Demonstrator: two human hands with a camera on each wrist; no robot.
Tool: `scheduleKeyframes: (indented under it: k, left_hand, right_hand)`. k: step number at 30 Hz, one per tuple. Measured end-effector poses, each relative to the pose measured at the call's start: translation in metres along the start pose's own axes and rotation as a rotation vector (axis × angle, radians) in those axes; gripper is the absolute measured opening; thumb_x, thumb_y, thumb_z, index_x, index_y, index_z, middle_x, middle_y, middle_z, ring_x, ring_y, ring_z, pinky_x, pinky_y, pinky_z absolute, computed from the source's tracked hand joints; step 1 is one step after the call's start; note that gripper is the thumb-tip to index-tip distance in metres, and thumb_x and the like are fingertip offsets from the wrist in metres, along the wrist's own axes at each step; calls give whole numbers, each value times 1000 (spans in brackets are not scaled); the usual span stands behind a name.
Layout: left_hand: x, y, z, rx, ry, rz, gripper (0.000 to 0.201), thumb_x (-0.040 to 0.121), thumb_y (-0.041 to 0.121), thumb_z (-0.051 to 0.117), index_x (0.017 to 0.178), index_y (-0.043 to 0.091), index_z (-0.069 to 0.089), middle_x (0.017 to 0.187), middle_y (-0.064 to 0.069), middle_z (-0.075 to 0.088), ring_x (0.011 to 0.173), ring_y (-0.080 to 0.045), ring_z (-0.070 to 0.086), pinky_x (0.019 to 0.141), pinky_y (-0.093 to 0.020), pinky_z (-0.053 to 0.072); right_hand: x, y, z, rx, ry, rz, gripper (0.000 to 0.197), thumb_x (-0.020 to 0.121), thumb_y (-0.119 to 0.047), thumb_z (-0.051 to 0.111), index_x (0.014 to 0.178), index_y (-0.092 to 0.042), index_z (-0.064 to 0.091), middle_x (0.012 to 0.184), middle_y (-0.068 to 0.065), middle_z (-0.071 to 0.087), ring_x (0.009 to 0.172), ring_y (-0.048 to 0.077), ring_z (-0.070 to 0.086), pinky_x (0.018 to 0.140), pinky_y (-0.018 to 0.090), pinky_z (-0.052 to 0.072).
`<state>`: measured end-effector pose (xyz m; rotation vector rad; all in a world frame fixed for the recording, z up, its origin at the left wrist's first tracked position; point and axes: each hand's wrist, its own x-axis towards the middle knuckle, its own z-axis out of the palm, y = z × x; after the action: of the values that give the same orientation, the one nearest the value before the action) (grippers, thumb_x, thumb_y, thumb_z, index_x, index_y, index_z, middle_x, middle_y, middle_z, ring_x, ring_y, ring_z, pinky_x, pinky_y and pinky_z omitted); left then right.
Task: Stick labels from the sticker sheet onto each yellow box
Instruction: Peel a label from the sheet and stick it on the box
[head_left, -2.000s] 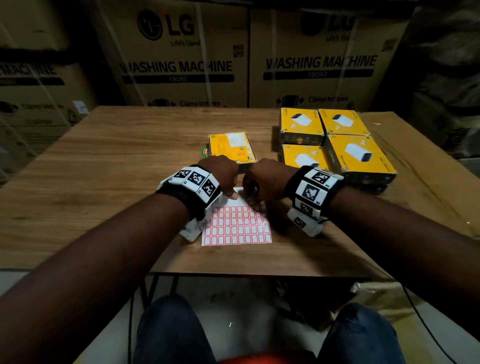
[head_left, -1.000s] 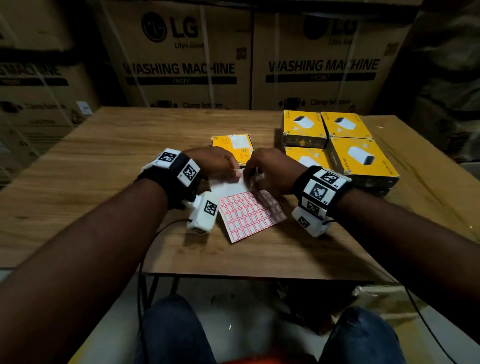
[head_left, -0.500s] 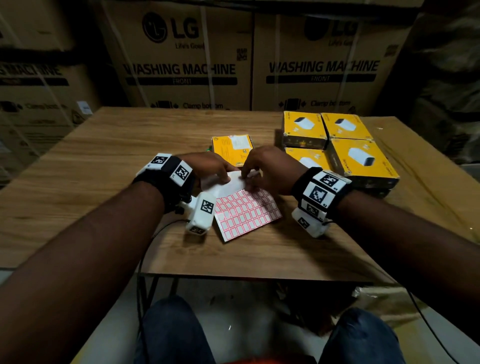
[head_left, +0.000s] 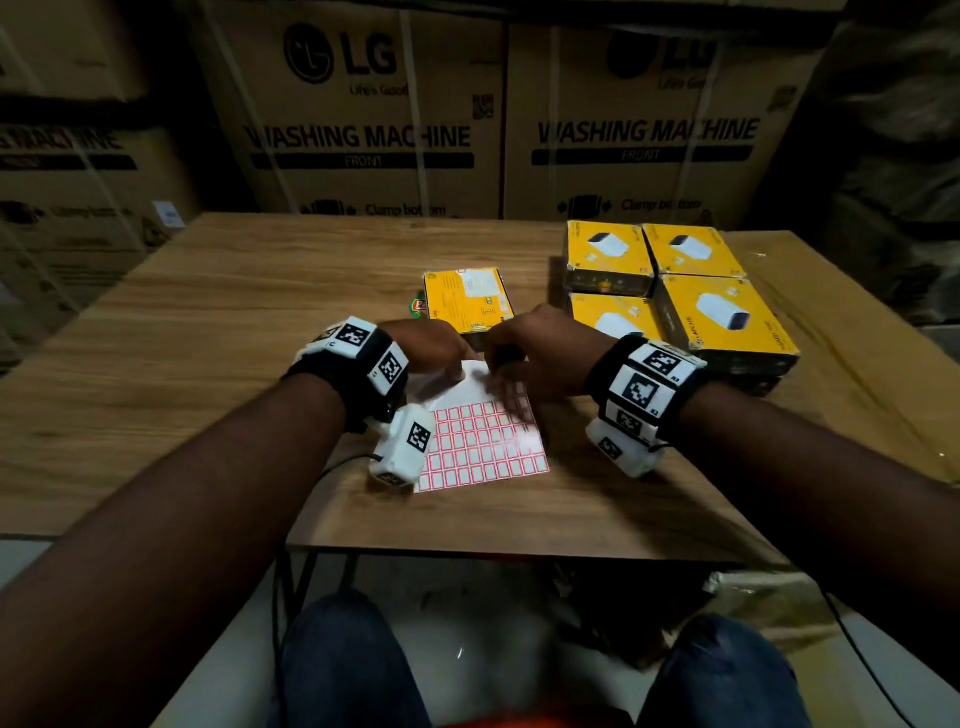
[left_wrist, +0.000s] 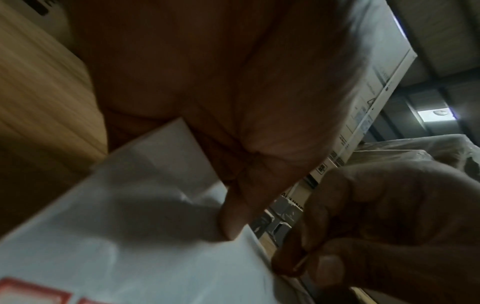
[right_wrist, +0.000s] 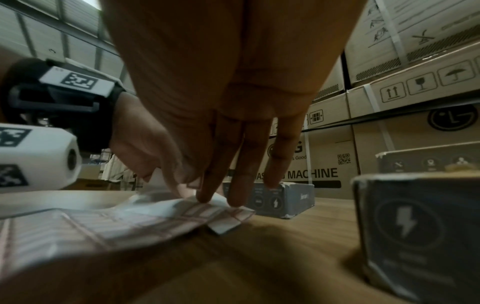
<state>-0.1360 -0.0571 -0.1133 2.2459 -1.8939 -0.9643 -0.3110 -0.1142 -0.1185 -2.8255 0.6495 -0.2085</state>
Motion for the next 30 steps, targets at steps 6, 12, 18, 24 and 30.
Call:
scheduleKeyframes:
  k: [6,12,18,24,30]
  left_hand:
    - [7,-3,1,7,43,33,23,83,22,73,106,20,74,104,3,71,91,-12,60,84,-27,47]
    - [0,5,-20,138,363,66,10,85,25,71,93,22,76,99,5,72,93,-13,64,81,-25,48]
    - [8,2,-29,321,409,36,55,75,16,79,127,22,60,130,-4,61,117,-23,57,90,-28,44]
    - [9,-2,-31,410,403,29,58,73,22,81,127,25,60,126,-2,63,113,-24,59,84,-28,43]
    - [9,-4,-31,394,438,37,61,70,28,83,127,28,60,127,3,63,114,-21,60,87,-29,46]
  right_hand:
    - [6,7,0,17,47,42,13,84,-16,71,97,-16,71,92,-1,70,79,12,59,67,19,36]
    - [13,13,-15,16,46,106,14,83,-17,71,97,-14,71,98,2,70,88,17,63,70,22,40]
    - [35,10,-23,26,40,129,15,78,-20,79,91,-16,73,94,0,71,82,10,61,67,17,44]
    - [50,6,-22,-35,3,150,13,79,-16,77,92,-17,73,99,2,71,93,18,65,73,23,45]
    - [54,2,-17,-110,-29,144,21,86,-11,64,104,-16,73,111,4,68,104,23,60,75,22,37]
